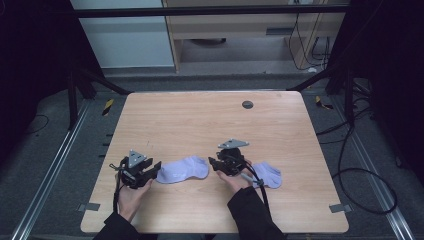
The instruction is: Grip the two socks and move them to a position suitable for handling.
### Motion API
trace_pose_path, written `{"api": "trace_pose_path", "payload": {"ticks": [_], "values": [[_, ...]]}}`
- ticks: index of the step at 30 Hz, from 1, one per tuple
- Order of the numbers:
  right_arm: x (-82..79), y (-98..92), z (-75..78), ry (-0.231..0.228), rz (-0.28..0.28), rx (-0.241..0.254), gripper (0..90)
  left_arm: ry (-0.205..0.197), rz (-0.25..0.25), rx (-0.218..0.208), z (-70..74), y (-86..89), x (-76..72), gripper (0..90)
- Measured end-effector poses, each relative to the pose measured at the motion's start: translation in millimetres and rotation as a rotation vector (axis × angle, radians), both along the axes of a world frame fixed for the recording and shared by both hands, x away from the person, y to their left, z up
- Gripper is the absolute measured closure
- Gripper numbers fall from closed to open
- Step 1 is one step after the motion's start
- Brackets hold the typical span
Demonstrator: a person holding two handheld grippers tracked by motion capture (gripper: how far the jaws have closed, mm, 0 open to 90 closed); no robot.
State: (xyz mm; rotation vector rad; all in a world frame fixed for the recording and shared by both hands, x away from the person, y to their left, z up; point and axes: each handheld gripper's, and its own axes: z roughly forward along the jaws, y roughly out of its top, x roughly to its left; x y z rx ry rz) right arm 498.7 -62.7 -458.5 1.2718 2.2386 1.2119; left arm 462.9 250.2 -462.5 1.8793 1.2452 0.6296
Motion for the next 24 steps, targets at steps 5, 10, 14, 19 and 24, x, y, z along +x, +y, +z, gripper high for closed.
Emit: {"api": "trace_pose_path", "payload": {"ticks": [5, 10, 14, 19, 24], "values": [[0.6, -28.4, 8.7, -0.009, -0.037, -0.001, 54.8, 0.007, -0.022, -0.031, 11.8, -3.2, -1.9, 54.7], [-2.2, -60.0, 16.4, -0.01, -0.056, -0.054, 54.7, 0.028, -0.057, -0.021, 19.8, -11.5, -2.3, 53.1], [-4.9, -89.1, 20.8, -0.001, -0.091, -0.078, 55.4, 0.039, -0.078, -0.021, 22.9, -21.4, 0.0, 52.9], [-13.7, -122.9, 21.9, 0.012, -0.134, -0.081, 55.9, 0.041, -0.118, -0.029, 25.6, -43.2, 1.1, 54.3], [-23.1, -148.0, 18.6, 0.024, -0.163, -0.091, 55.7, 0.031, -0.153, -0.017, 29.1, -67.4, 2.6, 53.9]]}}
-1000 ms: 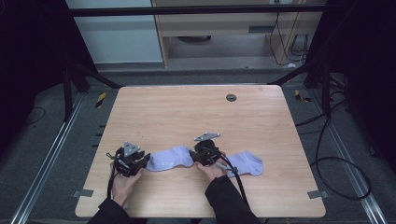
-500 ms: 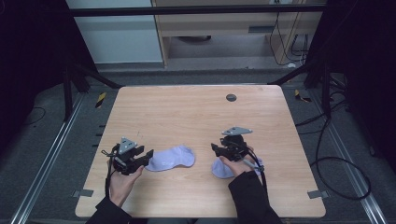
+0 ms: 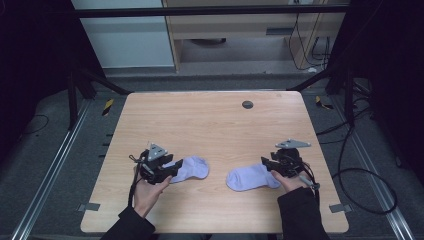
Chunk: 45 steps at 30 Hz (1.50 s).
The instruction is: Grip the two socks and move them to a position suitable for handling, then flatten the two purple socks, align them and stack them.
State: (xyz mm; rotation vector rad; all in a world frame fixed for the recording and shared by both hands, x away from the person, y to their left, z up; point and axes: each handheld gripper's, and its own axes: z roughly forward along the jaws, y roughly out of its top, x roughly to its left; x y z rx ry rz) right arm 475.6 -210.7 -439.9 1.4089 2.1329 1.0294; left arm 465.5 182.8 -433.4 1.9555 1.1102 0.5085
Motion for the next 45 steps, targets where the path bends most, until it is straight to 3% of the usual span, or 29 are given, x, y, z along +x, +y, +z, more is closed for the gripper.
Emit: {"api": "trace_pose_path", "payload": {"ticks": [8, 9, 14, 24, 30, 38, 45], "values": [[-11.9, -33.1, -9.4, 0.033, -0.038, -0.002, 56.5, 0.005, -0.075, 0.027, 1.0, -44.5, 0.5, 53.0], [-11.9, -33.1, -9.4, 0.033, -0.038, -0.002, 56.5, 0.005, -0.075, 0.027, 1.0, -44.5, 0.5, 53.1], [-15.3, -44.6, -16.8, 0.052, -0.051, -0.008, 59.2, 0.015, -0.121, 0.047, -2.8, -76.2, 0.0, 53.7], [-9.1, -38.9, -26.0, 0.097, -0.015, -0.021, 61.9, 0.073, -0.159, 0.054, -19.7, -111.0, 1.7, 57.5], [-5.4, -33.3, -35.0, 0.128, 0.01, -0.053, 62.1, 0.119, -0.192, 0.093, -36.2, -128.0, 0.7, 60.0], [-1.5, -30.1, -44.7, 0.142, 0.016, -0.095, 64.3, 0.156, -0.218, 0.104, -51.2, -143.0, 1.5, 62.7], [0.4, -28.2, -48.3, 0.15, 0.028, -0.11, 72.8, 0.172, -0.22, 0.123, -58.7, -150.8, 0.4, 70.0]]}}
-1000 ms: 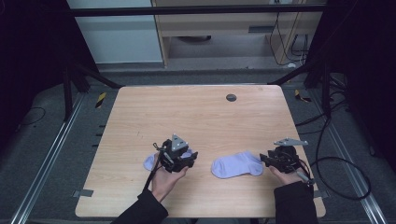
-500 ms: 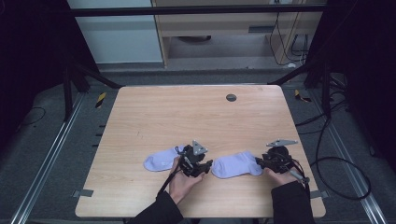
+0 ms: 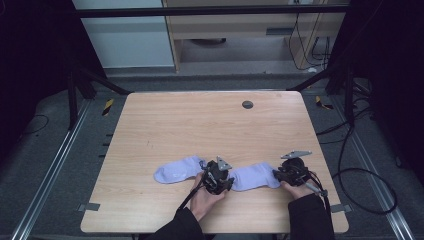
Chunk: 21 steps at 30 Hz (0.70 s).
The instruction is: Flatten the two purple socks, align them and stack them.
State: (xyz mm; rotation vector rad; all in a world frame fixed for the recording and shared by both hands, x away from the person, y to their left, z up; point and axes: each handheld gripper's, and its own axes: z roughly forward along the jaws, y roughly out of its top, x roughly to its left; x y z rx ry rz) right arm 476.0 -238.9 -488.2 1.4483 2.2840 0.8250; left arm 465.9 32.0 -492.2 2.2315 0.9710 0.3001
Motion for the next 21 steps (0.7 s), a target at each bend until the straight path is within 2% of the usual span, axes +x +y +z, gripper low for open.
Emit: {"api": "trace_pose_path", "payload": {"ticks": [3, 6, 9, 12, 20, 21], "values": [[-0.3, 0.4, -0.1, -0.001, 0.004, 0.001, 78.8, -0.012, -0.002, 0.009, -0.3, -2.0, -0.8, 72.7], [-1.1, 1.3, 0.5, 0.004, 0.011, 0.004, 84.7, -0.003, 0.01, 0.011, 0.2, -3.0, -0.7, 77.9], [-2.0, 2.0, 2.0, 0.003, 0.014, 0.009, 85.7, 0.002, 0.021, 0.007, 0.6, -2.5, 0.4, 85.2], [-5.2, 2.6, 8.3, -0.016, 0.022, 0.027, 86.0, -0.01, 0.021, 0.004, 1.1, -1.3, -0.2, 86.4], [-25.8, 11.8, 32.9, -0.074, 0.072, 0.079, 86.1, -0.025, 0.006, -0.009, 16.0, 18.8, -7.3, 86.7], [-28.1, 14.8, 35.8, -0.084, 0.082, 0.081, 86.1, -0.022, 0.003, -0.015, 20.4, 26.0, -11.5, 86.7]]}}
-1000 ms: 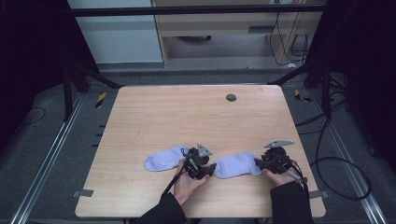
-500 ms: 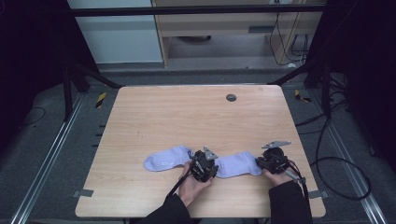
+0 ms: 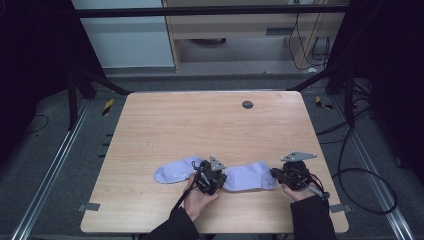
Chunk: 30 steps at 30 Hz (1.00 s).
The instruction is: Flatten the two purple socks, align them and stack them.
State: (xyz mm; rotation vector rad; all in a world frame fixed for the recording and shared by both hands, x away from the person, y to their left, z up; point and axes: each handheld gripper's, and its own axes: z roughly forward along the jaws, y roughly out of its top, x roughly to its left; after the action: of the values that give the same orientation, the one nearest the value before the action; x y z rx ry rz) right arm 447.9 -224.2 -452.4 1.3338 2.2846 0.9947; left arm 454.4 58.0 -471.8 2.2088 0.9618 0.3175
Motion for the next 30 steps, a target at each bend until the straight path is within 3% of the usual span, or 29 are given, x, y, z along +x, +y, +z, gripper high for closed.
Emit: {"api": "trace_pose_path", "payload": {"ticks": [9, 21, 30], "values": [[-10.8, 30.2, 5.9, 0.001, 0.057, 0.008, 86.0, -0.013, 0.002, 0.017, 12.7, 38.1, -15.2, 86.7], [-18.9, 76.3, -5.2, 0.02, 0.132, 0.013, 85.9, -0.004, 0.042, 0.042, 9.6, 82.8, -29.8, 86.6], [-13.9, 92.5, -15.9, 0.051, 0.147, 0.004, 85.7, 0.019, 0.046, 0.057, -2.1, 92.2, -28.1, 86.3]]}}
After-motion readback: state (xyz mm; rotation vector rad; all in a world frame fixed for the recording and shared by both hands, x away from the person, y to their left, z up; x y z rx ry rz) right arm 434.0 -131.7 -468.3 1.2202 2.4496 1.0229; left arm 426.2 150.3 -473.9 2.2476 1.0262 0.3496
